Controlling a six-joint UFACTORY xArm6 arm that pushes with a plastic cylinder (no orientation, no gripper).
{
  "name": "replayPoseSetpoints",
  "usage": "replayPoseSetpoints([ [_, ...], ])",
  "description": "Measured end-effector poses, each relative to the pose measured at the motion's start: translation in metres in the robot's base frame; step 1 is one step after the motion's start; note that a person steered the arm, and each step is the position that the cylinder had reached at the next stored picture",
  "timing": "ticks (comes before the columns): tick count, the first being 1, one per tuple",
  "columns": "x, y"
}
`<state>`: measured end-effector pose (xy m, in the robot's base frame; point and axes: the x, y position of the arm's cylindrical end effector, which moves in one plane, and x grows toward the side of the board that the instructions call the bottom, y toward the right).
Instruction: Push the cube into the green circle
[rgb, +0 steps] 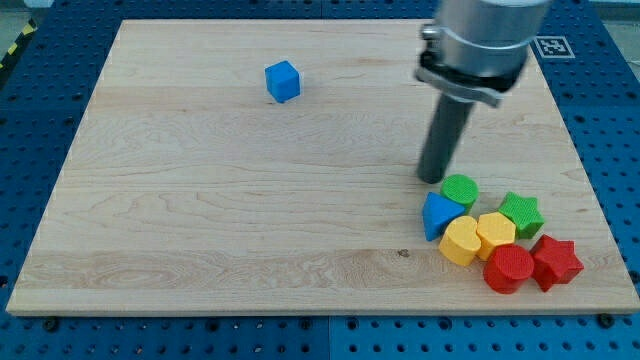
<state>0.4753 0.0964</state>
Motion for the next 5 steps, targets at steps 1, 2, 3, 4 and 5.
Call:
replayPoseSetpoints([
  [1, -0.018, -0.09],
  [2, -0.059, -0.186],
  [3, -0.124, -0.243],
  [4, -0.166, -0.225],
  [5, -0.167, -0.192],
])
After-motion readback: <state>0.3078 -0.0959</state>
